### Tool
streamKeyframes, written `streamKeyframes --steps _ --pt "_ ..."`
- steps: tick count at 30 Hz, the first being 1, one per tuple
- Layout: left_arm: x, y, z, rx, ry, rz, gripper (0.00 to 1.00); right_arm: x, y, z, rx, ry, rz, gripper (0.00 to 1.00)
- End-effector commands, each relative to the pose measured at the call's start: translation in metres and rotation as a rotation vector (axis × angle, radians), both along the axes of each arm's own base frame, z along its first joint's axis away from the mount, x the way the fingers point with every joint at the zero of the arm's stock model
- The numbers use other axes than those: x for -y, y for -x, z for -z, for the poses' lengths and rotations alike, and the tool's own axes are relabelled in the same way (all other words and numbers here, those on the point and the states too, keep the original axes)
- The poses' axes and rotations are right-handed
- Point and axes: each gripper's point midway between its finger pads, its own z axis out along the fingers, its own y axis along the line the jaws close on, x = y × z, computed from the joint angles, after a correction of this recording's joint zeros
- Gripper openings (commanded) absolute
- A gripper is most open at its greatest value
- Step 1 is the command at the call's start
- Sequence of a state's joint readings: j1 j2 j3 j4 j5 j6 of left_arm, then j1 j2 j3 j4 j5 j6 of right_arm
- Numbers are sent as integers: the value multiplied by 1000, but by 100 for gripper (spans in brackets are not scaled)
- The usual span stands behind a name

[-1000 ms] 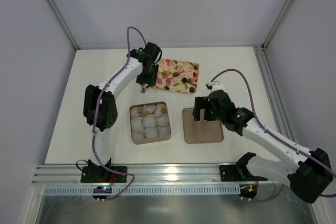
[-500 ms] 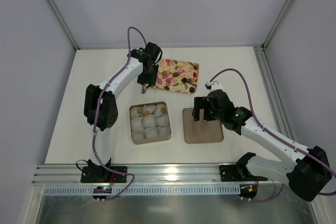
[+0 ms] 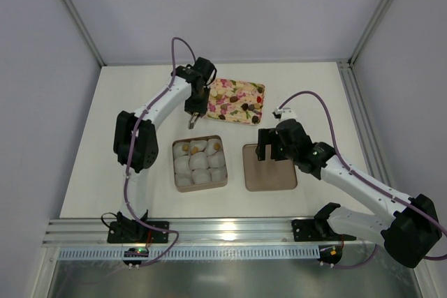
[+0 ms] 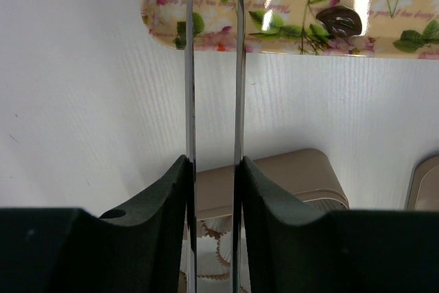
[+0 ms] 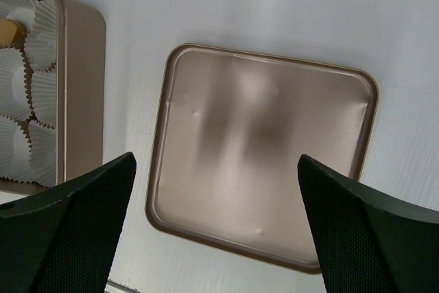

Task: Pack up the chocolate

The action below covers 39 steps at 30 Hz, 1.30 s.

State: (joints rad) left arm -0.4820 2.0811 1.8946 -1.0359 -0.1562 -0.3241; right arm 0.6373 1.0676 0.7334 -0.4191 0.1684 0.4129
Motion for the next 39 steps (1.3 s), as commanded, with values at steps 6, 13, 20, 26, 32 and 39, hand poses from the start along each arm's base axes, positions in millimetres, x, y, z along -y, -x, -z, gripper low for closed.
streamKeyframes --steps 6,13,20,26,32,39 --pt "4 -14 -38 97 51 9 32 -7 -13 -21 57 -33 -5 100" --pt "2 -13 -50 118 53 8 32 -7 -13 -21 56 -32 -3 100" --pt "-1 -10 -50 108 40 11 33 -8 -12 -19 50 -33 -3 100" --pt "-3 -2 -56 109 51 14 38 -7 -13 -19 51 -32 -1 100" --pt "0 6 -59 100 83 28 42 -8 -13 -18 46 -35 -4 100" --pt "0 14 -58 83 95 54 42 -10 -13 -18 48 -40 -7 100"
